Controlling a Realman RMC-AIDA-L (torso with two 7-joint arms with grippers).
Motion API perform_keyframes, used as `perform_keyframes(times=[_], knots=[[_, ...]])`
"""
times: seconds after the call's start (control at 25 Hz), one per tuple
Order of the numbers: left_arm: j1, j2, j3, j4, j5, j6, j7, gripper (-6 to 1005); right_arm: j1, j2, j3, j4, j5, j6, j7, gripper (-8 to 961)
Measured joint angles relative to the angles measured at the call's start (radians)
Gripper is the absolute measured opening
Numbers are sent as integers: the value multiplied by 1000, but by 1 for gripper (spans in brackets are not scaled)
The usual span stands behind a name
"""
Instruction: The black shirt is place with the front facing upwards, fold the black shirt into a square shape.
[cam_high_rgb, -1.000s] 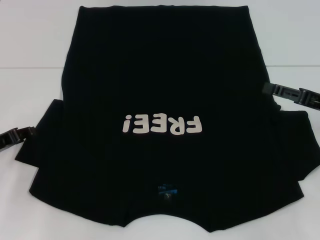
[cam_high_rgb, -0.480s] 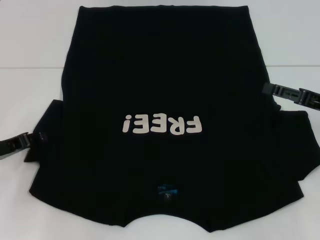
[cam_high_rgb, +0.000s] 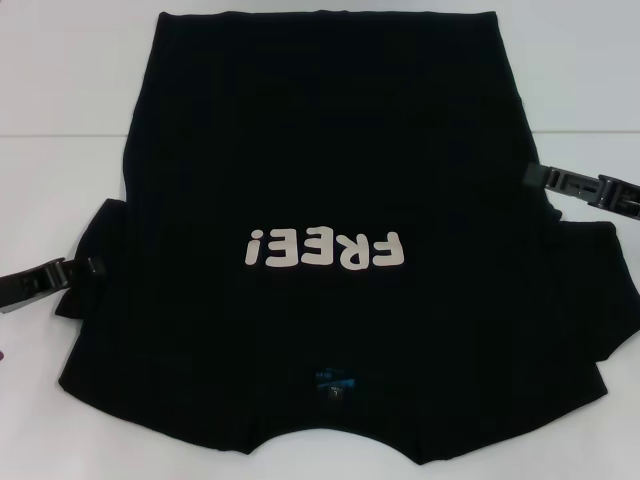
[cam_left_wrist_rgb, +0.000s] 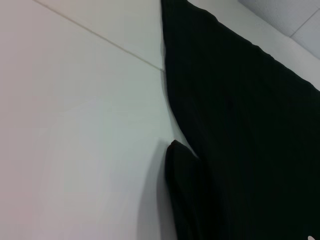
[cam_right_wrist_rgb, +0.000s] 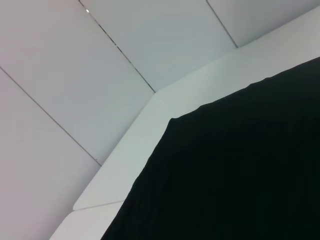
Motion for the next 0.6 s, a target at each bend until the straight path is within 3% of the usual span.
perform_keyframes(times=[0.48,0.6], knots=[[-5,-4,8,13,9,-14,-11,466,-2,0,8,0,1,-8,0,769],[-4,-6,22,15,19,-20,-13,317,-4,0,9,0,1,-9,0,769]])
